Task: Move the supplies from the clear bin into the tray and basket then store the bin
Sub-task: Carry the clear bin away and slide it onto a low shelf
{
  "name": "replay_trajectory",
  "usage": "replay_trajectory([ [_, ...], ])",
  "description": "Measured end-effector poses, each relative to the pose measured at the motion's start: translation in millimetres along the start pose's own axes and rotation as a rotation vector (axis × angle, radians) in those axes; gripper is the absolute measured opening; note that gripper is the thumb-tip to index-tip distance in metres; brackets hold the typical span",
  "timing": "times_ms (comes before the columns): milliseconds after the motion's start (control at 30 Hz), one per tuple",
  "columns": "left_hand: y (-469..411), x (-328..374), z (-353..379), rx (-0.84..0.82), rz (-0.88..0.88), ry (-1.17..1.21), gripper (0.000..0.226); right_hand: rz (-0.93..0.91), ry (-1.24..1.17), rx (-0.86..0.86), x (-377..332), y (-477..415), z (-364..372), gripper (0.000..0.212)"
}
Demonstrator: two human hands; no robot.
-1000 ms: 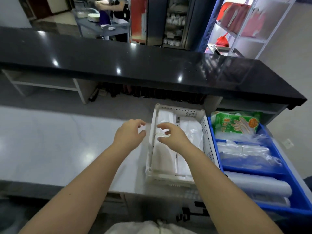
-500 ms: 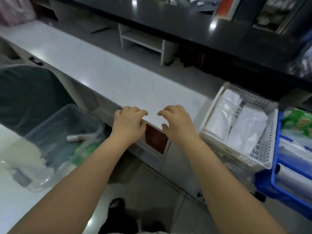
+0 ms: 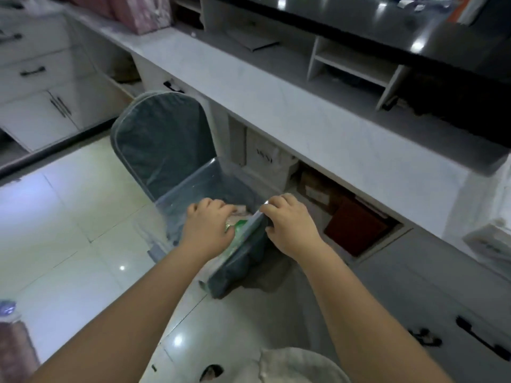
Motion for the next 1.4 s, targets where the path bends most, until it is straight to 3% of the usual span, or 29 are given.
replay_trajectory([
  [133,3.8,-62.0,-8.9,-0.032,-0.013,0.020,0.041,0.017,-0.027,-0.034,-62.0,-20.7,29.7,0.044],
  [300,-15.6,-108.2,-2.1,-0.039,-0.029,0.063,0.041,0.074,-0.109,-0.051,-87.4,-46.3,50.2,0.048],
  [467,-65.9,-124.4,3.8,0.032,-0.016,0.095,0.035,0.124,-0.155,0.020,-76.7,-93.1,58.5,0.045],
  [1000,-186.4,-126.2,71.3,-0.177,0.148,0.112,0.045,0.396,-0.147,-0.008,-10.9,-182.0,106.3,0.050],
  [1133,-181.6,-142.8,102.2,-0.277,0.269,0.114,0.043,0.523,-0.138,-0.050,-24.7,-165.9,127.5,0.050],
  [1400,-155.4,-205.0,133.9,-0.440,0.512,0.163,0.044,0.981,-0.176,-0.012,-105.3,-105.3,184.6,0.049],
])
Point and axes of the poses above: each hand's wrist, its own y-axis away from the middle knuckle, its own z-axis out of the palm, x = y × z, the point moved 4 cm from there along -y, towards the middle knuckle, and after that the axes turned 12 degrees about x, right-handed, at the moved point
